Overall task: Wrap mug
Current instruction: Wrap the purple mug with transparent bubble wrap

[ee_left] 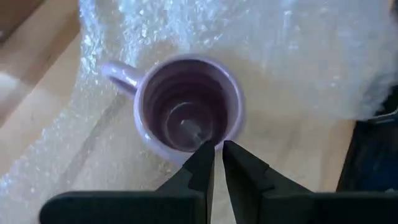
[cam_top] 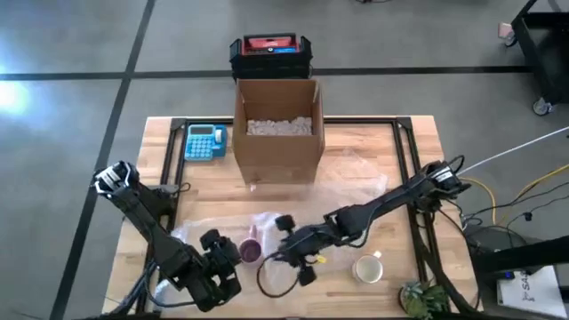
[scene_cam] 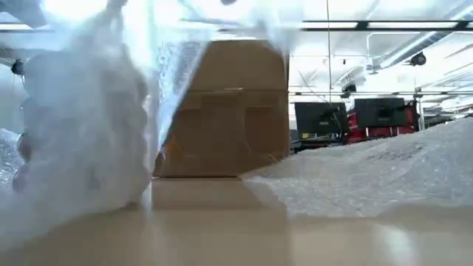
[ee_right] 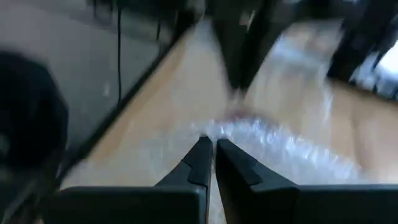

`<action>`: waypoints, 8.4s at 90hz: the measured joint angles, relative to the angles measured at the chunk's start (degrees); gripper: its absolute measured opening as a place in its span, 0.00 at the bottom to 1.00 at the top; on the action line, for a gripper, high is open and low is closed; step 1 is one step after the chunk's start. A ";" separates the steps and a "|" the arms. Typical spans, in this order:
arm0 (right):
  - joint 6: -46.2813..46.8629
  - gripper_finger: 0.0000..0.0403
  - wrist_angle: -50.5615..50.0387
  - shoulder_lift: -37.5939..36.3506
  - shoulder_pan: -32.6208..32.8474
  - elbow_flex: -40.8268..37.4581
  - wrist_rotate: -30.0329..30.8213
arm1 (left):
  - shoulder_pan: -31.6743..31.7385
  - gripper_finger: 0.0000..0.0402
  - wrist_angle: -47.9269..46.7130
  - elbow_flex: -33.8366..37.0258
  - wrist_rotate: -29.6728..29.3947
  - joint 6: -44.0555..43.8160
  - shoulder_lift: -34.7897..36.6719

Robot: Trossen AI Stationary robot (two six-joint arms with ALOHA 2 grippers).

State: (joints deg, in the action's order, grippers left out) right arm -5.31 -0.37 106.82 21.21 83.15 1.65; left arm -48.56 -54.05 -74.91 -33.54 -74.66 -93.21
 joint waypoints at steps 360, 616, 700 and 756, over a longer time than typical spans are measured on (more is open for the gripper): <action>-6.54 0.01 -12.06 11.04 -7.87 12.51 5.98 | 6.89 0.00 31.57 19.10 3.04 7.92 3.63; -2.20 0.01 -7.28 15.85 -3.47 10.10 2.35 | 7.52 0.00 14.46 5.25 7.02 15.47 4.48; -3.23 0.01 -7.42 15.83 -3.47 9.99 2.77 | 8.64 0.00 26.36 18.48 3.36 10.61 4.38; -0.67 0.01 -11.44 15.71 -2.95 12.43 1.33 | 9.21 0.00 43.70 25.13 2.45 15.53 4.39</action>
State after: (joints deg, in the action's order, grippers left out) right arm -5.98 -11.81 122.53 18.26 95.58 2.98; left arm -39.35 -10.35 -49.79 -31.09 -59.13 -88.82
